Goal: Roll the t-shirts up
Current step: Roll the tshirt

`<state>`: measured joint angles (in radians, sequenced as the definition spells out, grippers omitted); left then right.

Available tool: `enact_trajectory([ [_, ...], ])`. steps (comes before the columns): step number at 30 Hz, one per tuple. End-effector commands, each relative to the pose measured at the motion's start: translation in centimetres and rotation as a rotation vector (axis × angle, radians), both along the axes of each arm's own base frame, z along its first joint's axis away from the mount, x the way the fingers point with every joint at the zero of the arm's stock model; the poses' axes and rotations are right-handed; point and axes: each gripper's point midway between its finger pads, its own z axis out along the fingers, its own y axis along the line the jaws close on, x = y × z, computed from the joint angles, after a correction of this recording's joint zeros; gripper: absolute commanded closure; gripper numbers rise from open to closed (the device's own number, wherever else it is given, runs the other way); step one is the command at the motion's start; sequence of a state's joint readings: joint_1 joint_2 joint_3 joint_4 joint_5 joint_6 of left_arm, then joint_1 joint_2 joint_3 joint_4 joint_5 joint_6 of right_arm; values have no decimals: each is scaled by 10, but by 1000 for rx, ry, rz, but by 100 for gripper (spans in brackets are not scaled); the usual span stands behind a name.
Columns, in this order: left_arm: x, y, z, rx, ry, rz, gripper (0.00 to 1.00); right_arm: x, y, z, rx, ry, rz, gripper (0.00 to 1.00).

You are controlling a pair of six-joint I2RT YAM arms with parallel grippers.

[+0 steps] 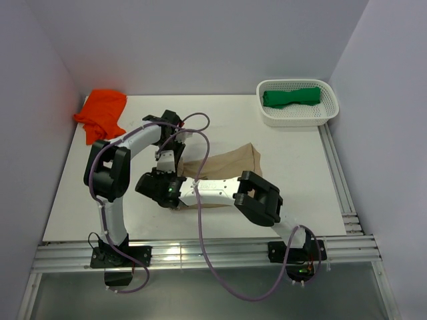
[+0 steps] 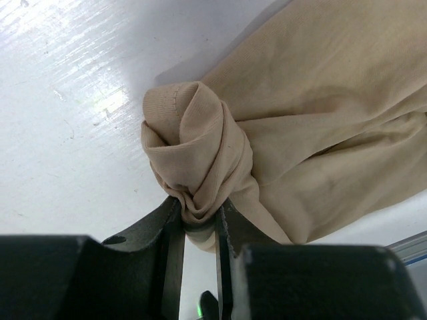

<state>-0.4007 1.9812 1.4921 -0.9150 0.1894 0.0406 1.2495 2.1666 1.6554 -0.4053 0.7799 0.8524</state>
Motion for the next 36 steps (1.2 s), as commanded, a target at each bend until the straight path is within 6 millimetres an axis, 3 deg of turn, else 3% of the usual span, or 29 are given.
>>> enact_trajectory([
  [1,6,-1,6,13,-12,2,78,13,4,3,-24,-41,-25,55],
  [10,6,-4,6,10,-10,0,74,9,-18,-32,-99,26,-81,53],
  [19,13,-6,10,2,-31,2,55,-1,-45,-45,-126,51,-144,49],
  [25,21,-13,26,-35,-73,-6,39,-4,-53,-49,-125,60,-161,48],
  [34,31,-17,40,-83,-94,2,36,-6,-66,-37,-102,37,-188,46],
  [36,30,-17,38,-84,-89,3,37,-6,-59,-31,-69,29,-165,46],
])
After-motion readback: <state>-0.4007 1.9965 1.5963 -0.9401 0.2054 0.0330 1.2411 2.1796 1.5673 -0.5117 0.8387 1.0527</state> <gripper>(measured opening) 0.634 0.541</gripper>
